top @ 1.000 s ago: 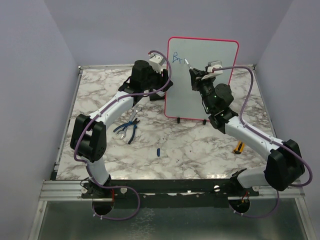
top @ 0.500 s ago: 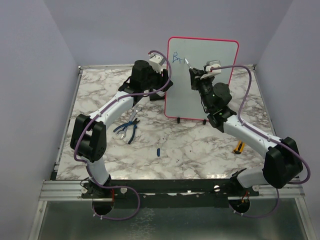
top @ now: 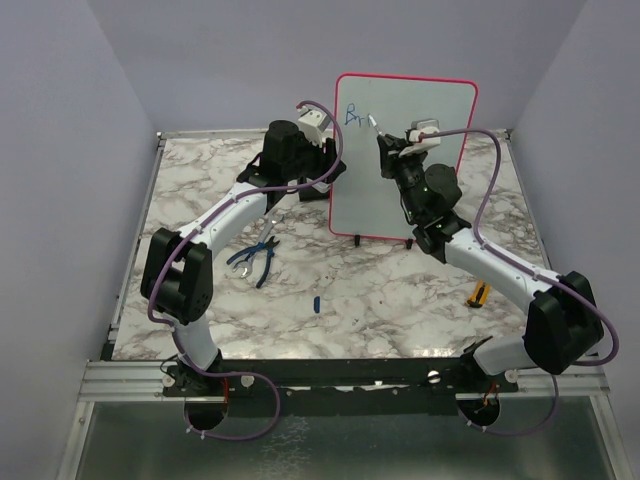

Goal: Write a sentence on the whiteboard
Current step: Pick up the sentence from the whiteboard.

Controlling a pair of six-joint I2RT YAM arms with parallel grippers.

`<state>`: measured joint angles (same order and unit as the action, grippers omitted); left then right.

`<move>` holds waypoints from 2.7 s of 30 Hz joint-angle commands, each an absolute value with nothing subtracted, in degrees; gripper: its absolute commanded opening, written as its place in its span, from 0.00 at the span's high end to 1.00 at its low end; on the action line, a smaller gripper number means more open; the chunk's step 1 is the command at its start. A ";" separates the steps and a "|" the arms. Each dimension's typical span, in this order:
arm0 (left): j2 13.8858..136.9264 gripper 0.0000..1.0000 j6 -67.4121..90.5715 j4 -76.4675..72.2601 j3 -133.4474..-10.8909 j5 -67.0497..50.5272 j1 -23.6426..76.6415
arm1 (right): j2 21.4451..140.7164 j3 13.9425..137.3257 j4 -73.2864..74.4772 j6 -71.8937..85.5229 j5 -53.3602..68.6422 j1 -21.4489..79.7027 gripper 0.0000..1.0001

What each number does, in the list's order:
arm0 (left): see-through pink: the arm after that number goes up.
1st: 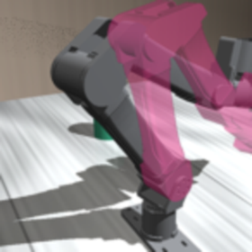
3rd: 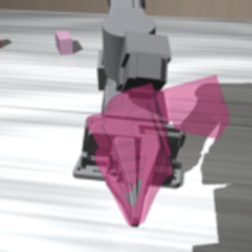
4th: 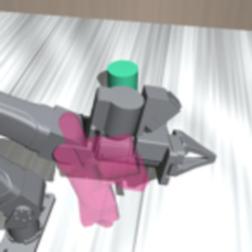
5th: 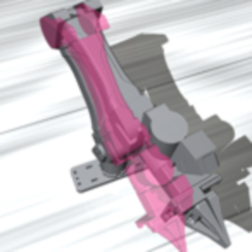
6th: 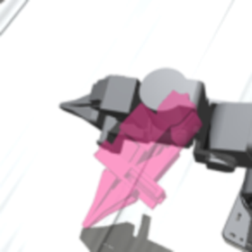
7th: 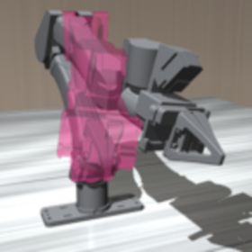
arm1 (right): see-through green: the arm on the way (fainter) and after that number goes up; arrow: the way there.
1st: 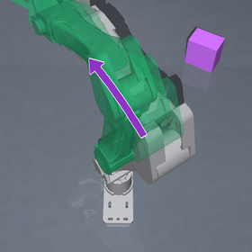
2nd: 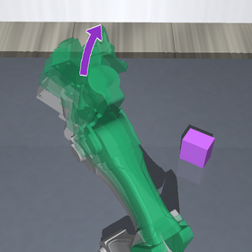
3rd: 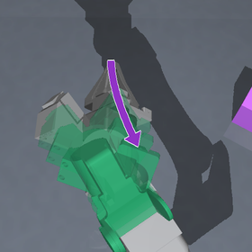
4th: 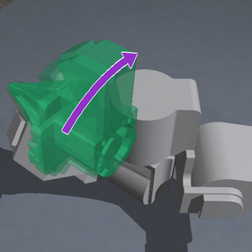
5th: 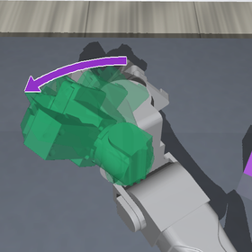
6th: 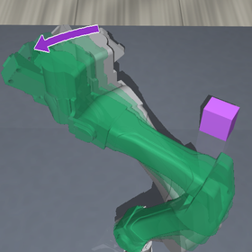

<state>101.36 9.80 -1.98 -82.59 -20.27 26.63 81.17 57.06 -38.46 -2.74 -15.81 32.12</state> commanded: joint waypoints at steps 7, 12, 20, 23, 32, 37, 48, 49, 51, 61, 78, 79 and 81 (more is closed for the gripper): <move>99.41 0.48 9.74 -1.58 -82.77 -20.95 26.58 | 76.71 54.24 -40.63 -3.43 -16.85 31.66 0.99; 99.47 0.48 9.67 -1.58 -82.74 -20.99 26.60 | 76.30 52.89 -39.70 -2.84 -18.57 31.64 0.99; 99.26 0.48 9.64 -1.58 -82.65 -21.01 26.64 | 76.85 52.92 -39.11 -3.02 -19.68 31.64 0.99; 99.23 0.48 9.62 -1.58 -82.68 -21.01 26.63 | 77.24 53.36 -38.92 -3.37 -20.10 31.64 0.99; 99.24 0.48 9.60 -1.58 -82.70 -21.09 26.59 | 78.69 54.33 -38.50 -3.25 -19.79 31.54 0.99; 99.26 0.48 9.50 -1.58 -82.71 -21.09 26.60 | 79.57 55.04 -38.32 -3.32 -19.58 31.55 0.99; 99.33 0.48 9.49 -1.58 -82.66 -21.09 26.56 | 80.67 56.01 -38.34 -4.46 -18.10 31.55 0.99; 99.32 0.48 9.49 -1.58 -82.70 -21.07 26.62 | 80.68 55.97 -38.25 -4.56 -17.73 31.54 0.99; 99.32 0.48 9.51 -1.58 -82.68 -21.12 26.63 | 80.83 56.03 -37.96 -4.58 -17.19 31.55 0.99; 99.44 0.48 9.49 -1.58 -82.72 -21.08 26.65 | 80.99 55.49 -37.02 -4.66 -15.99 31.53 0.99; 99.27 0.51 9.64 -1.58 -82.79 -21.17 26.60 | 78.71 52.34 -36.65 -4.83 -18.95 31.55 0.99; 99.26 0.51 9.61 -1.58 -82.77 -21.10 26.62 | 78.56 52.26 -36.65 -4.83 -19.04 31.55 0.99; 99.26 0.51 9.62 -1.58 -82.79 -21.17 26.64 | 78.30 52.04 -36.77 -4.90 -19.39 31.55 0.99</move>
